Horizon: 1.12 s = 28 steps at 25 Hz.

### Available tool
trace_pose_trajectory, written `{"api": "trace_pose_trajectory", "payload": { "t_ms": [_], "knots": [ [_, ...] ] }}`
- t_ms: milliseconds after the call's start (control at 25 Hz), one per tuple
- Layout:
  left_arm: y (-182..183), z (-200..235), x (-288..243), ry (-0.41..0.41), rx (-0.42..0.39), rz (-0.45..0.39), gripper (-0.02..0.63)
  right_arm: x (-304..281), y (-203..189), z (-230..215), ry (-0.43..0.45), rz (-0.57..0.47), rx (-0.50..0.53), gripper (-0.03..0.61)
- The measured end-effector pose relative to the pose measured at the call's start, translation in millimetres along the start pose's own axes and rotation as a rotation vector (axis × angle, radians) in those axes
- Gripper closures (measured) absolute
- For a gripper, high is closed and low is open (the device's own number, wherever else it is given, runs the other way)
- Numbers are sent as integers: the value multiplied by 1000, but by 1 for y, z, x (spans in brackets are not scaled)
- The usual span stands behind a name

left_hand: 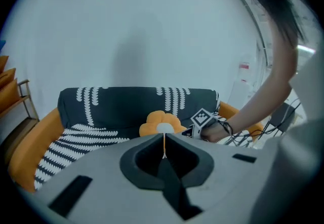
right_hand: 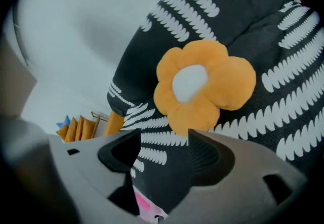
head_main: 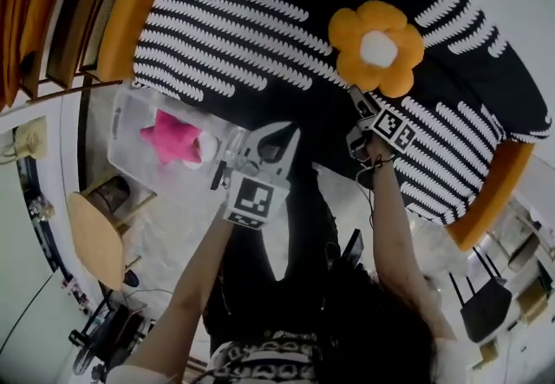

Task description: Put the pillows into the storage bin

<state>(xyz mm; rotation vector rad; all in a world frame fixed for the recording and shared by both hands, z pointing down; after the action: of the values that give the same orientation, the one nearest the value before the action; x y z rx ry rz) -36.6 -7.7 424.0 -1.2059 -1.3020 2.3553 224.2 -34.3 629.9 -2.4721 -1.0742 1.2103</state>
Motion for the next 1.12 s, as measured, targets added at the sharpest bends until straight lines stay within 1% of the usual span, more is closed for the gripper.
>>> {"api": "trace_pose_trajectory", "payload": {
  "t_ms": [120, 240, 440, 480, 560, 600, 680, 760, 840, 1000, 1120],
  "knots": [
    [3, 1, -15, -3, -14, 14, 604, -9, -5, -28, -57, -8, -94, 279],
    [3, 4, -26, 19, 5, 29, 603, -18, -7, -49, -95, -26, -165, 275],
    [2, 18, -35, 50, 42, 61, 603, -45, 0, -64, -139, -62, -268, 270],
    [-1, 20, -34, 53, 50, 68, 603, -48, 0, -68, -156, -67, -284, 277],
    [-7, 22, -32, 59, 57, 84, 603, -52, -2, -73, -181, -66, -313, 319],
    [-10, 21, -31, 61, 56, 91, 603, -54, -2, -75, -182, -63, -324, 324],
    [-13, 20, -29, 65, 56, 95, 603, -52, 1, -77, -175, -49, -338, 375],
    [-15, 18, -27, 76, 61, 88, 604, -47, 7, -76, -158, -35, -319, 425],
    [-18, 19, -25, 94, 63, 76, 603, -45, 10, -71, -113, -20, -266, 466],
    [-15, 24, -20, 114, 78, 48, 603, -34, 5, -49, 2, 38, -137, 493],
    [-15, 31, 0, 132, 91, 10, 603, -19, -2, -11, 67, 47, -96, 502]
  ]
}}
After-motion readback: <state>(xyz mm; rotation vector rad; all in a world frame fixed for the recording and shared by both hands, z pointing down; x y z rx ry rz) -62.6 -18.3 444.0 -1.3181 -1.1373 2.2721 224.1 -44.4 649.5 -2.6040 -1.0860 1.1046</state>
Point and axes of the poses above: the fingertips, and each gripper's own axes: x backward along the fingers, z to its left, y out of its top, the point moved 9 cm from there along x, backward along the fingers, and after that the axes turned 14 degrees about x, right-handed, at the moved point
